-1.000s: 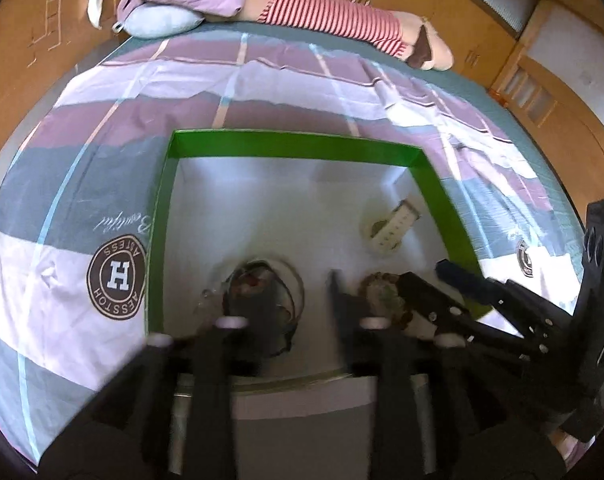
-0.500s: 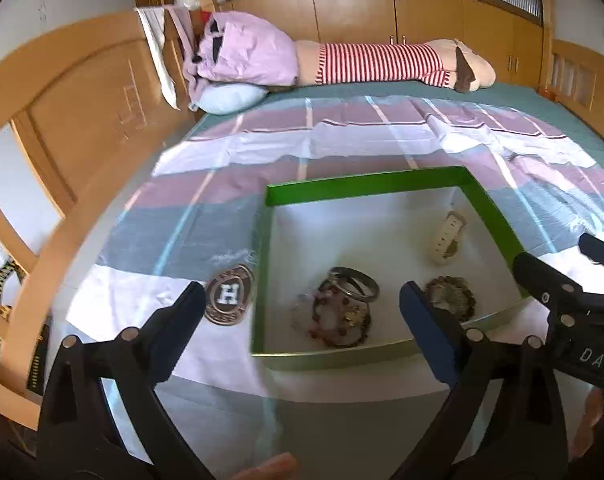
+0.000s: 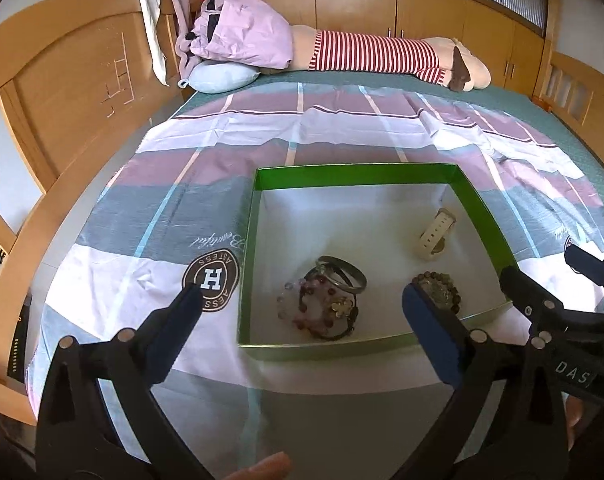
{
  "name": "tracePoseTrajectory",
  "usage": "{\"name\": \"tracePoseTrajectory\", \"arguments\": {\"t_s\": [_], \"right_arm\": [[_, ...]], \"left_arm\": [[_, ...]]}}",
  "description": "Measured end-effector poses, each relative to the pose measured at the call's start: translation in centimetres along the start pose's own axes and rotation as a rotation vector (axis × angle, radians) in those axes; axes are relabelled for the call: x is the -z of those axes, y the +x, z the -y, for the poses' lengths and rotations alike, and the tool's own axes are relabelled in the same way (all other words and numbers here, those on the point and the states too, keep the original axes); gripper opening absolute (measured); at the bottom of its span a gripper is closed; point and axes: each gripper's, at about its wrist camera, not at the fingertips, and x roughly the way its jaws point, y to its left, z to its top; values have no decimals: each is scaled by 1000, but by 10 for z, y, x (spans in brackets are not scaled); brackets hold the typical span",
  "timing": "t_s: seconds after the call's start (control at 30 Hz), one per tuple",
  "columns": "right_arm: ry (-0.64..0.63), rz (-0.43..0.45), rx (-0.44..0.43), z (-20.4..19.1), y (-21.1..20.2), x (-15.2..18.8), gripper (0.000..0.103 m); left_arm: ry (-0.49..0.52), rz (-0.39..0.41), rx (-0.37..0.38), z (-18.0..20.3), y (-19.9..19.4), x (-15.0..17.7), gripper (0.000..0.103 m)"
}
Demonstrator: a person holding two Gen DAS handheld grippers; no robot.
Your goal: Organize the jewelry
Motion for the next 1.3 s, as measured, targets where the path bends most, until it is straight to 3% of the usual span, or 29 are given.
{"name": "tracePoseTrajectory", "arguments": {"t_s": [0.7,1.3], "right_arm": [[0,-11,4,0,1,1,102],[-29,22,26,-7,0,8,102]], "left_arm": [[-10,-19,0,1,5,3,101],[-35,-24,50,-6,-2,0,101]]}}
